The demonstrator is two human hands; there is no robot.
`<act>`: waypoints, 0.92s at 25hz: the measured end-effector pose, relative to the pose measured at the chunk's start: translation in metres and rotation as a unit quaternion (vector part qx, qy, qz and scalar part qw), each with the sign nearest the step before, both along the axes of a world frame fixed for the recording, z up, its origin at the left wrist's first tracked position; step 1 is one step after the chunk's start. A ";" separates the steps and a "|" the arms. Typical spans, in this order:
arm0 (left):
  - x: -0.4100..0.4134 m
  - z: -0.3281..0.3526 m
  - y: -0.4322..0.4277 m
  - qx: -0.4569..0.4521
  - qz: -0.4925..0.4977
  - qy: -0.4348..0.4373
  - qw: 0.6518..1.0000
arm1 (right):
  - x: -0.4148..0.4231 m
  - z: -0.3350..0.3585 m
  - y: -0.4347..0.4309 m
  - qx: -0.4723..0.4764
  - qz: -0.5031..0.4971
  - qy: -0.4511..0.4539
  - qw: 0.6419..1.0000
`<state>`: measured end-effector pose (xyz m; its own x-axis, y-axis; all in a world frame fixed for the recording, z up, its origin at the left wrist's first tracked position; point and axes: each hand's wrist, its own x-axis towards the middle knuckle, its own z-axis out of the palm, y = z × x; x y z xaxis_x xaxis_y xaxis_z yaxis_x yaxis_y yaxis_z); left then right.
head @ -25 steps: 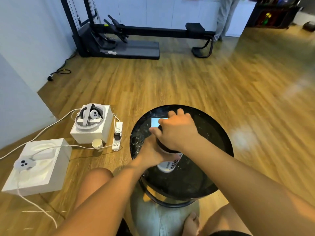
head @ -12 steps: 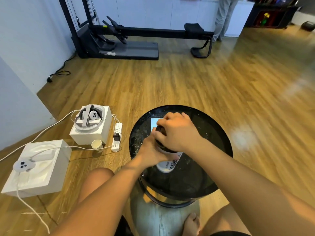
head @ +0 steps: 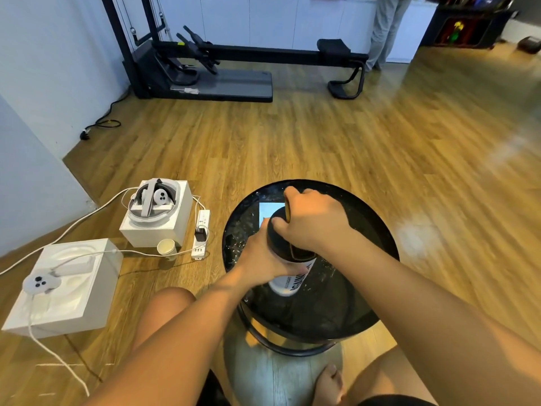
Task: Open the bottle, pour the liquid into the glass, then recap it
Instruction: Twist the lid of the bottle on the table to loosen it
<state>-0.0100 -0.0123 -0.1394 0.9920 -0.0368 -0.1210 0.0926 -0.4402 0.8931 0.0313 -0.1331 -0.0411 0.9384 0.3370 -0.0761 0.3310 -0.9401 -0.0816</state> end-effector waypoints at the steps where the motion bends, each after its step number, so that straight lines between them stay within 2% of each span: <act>1: 0.000 0.000 -0.001 -0.005 -0.003 -0.008 1.000 | 0.000 0.001 0.001 0.018 0.029 0.012 0.999; 4: 0.000 -0.003 0.001 -0.028 -0.018 -0.011 0.999 | -0.009 -0.004 0.005 0.119 0.138 0.026 0.983; 7: 0.000 -0.014 0.004 -0.052 -0.030 0.035 0.998 | -0.025 -0.008 0.009 0.180 0.179 0.038 0.966; 9: 0.000 -0.010 0.003 -0.016 -0.012 0.049 0.999 | -0.026 -0.008 0.006 0.227 0.167 -0.009 0.960; 10: 0.002 -0.009 0.002 0.004 -0.005 0.031 0.999 | -0.021 -0.006 0.004 0.202 0.133 -0.048 0.969; 11: 0.004 -0.010 0.002 0.016 -0.004 0.012 1.000 | -0.014 -0.003 0.003 0.125 0.077 -0.065 0.987; 13: 0.004 -0.007 0.001 0.020 -0.007 -0.003 1.000 | -0.005 0.004 0.002 -0.007 -0.012 -0.013 1.000; 14: 0.004 -0.005 0.000 0.017 -0.008 -0.005 1.000 | -0.002 0.003 0.005 -0.016 -0.002 0.007 1.000; 18: 0.008 -0.029 0.009 -0.032 -0.010 0.024 0.999 | -0.018 -0.006 0.017 0.107 0.145 0.002 0.984; 21: 0.010 -0.037 0.012 -0.004 -0.013 0.053 0.999 | -0.029 -0.010 0.010 0.221 0.158 -0.018 0.962; 23: 0.011 -0.029 0.008 0.001 -0.014 0.003 1.000 | -0.023 -0.011 0.003 0.276 0.114 -0.078 0.951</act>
